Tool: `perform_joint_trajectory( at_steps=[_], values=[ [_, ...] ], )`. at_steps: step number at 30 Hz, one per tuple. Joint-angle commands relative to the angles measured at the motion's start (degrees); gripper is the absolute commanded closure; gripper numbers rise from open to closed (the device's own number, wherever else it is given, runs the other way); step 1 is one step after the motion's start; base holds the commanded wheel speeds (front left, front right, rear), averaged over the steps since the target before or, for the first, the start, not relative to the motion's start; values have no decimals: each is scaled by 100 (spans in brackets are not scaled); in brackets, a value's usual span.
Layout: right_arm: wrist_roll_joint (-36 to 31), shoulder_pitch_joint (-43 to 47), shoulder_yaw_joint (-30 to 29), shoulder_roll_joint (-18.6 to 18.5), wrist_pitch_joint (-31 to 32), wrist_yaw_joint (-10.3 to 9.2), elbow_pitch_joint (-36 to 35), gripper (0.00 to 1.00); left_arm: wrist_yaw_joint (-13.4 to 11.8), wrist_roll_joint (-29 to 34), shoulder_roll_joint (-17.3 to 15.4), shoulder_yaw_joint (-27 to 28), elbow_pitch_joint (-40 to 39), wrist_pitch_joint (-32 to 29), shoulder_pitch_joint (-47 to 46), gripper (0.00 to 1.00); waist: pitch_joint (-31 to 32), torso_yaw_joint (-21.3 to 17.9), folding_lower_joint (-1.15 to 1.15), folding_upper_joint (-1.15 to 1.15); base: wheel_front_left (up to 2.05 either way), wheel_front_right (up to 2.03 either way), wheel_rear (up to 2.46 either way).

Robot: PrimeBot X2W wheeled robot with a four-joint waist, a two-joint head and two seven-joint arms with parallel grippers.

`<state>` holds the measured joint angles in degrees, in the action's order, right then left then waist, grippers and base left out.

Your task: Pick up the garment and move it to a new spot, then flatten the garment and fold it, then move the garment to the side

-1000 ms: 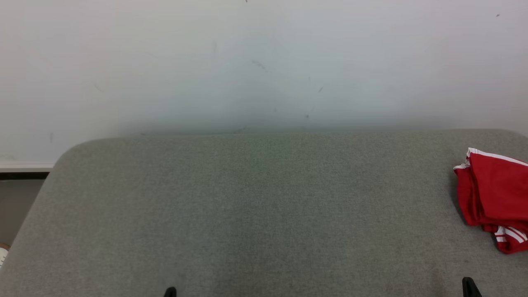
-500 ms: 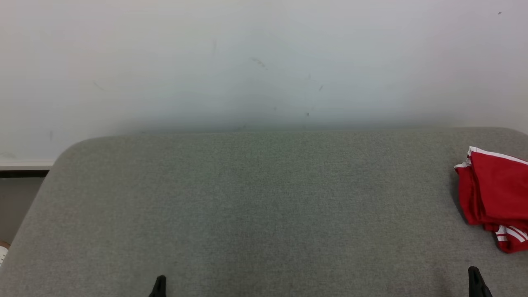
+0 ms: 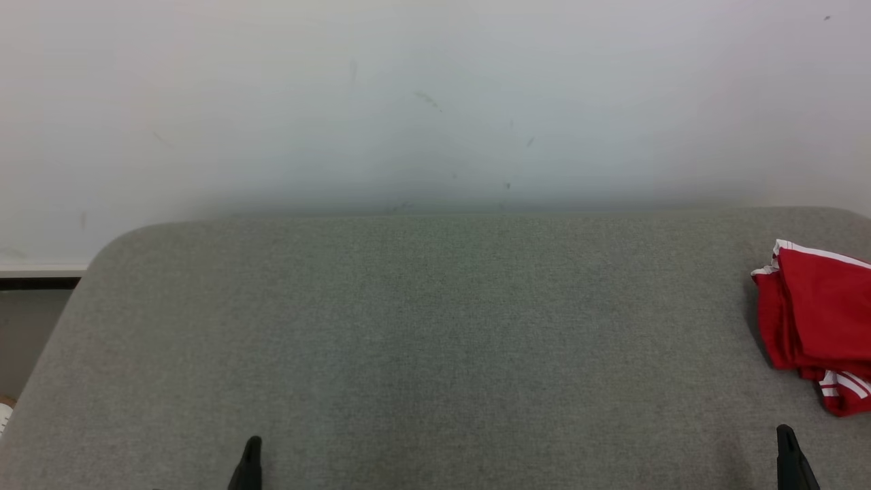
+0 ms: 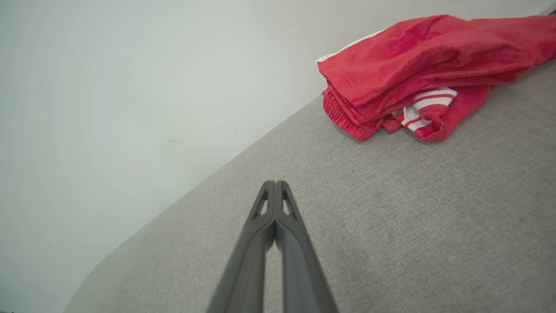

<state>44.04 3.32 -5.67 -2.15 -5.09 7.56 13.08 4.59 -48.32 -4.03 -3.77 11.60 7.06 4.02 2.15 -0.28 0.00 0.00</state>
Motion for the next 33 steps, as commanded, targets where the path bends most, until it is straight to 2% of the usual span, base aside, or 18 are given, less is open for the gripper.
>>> perform_joint_trajectory(
  at_steps=[1, 33],
  values=[
    [216, -172, -21, -63, 39, -5, -40, 100, 32, -208, -49, 49, -42, -42, -150, 100, -3, 1, 0, 0, 0, 0, 0],
    [2397, -562, -57, -82, 571, -8, 23, 100, 161, -2302, -72, 394, 82, -561, -578, 100, -91, 11, 0, 0, 0, 0, 0]
  ],
)
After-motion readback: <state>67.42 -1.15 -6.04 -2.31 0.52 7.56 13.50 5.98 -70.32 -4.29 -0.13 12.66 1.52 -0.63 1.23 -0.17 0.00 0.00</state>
